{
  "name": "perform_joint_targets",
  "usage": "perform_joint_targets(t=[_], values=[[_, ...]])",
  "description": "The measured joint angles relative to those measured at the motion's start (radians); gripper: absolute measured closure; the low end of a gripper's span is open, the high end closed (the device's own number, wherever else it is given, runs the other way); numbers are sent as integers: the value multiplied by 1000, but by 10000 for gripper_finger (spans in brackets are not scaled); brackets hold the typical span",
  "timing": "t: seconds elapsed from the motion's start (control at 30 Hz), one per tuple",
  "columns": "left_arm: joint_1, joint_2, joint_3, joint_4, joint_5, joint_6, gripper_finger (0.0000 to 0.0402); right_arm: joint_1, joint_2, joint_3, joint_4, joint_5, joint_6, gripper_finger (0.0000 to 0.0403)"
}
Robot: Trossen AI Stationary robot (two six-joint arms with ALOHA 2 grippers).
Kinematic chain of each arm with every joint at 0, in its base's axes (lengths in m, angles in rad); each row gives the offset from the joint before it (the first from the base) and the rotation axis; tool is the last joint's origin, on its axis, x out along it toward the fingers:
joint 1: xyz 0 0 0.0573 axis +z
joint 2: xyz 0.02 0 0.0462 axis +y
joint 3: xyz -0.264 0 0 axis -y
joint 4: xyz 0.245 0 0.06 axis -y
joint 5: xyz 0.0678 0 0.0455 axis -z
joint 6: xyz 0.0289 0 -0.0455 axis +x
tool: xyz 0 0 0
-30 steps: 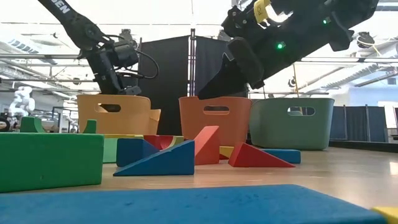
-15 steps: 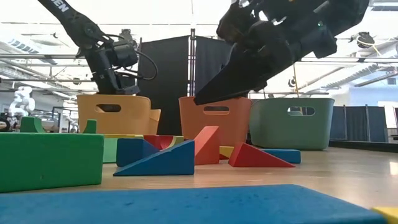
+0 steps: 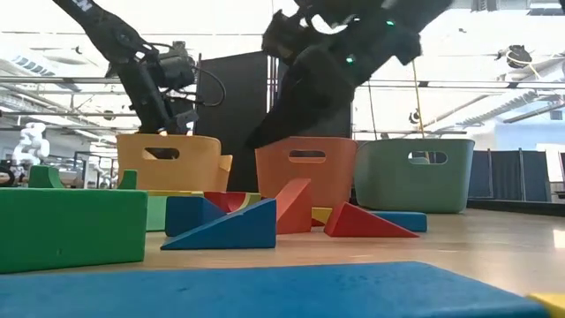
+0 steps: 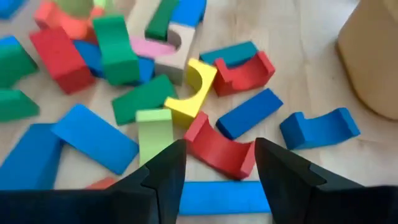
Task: Sort blocks by size
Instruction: Put the red arch block into the yellow bin
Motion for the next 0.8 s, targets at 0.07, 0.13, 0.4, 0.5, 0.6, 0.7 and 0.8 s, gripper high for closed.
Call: perform_joint_targets(t=[0.07, 0.13, 0.4, 0.5, 0.6, 0.7, 0.8], values=[[-3, -29, 1, -17, -3, 12, 209, -6, 50, 60, -39, 0, -4, 222], [-10, -63, 1, -23, -11, 16, 219, -12, 90, 109, -80, 0, -3, 222], [-37, -203, 0, -56, -28, 16, 242, -29, 158, 165, -127, 130, 86, 222], [-59, -243, 0, -67, -28, 10, 242, -34, 157, 165, -147, 133, 104, 222], [-92, -278, 0, -60, -28, 9, 242, -36, 162, 165, -164, 128, 111, 224], [-124, -307, 0, -45, -28, 4, 242, -37, 166, 164, -193, 120, 118, 234], [-144, -324, 0, -35, -29, -31, 242, -37, 166, 164, -177, 80, 120, 251]])
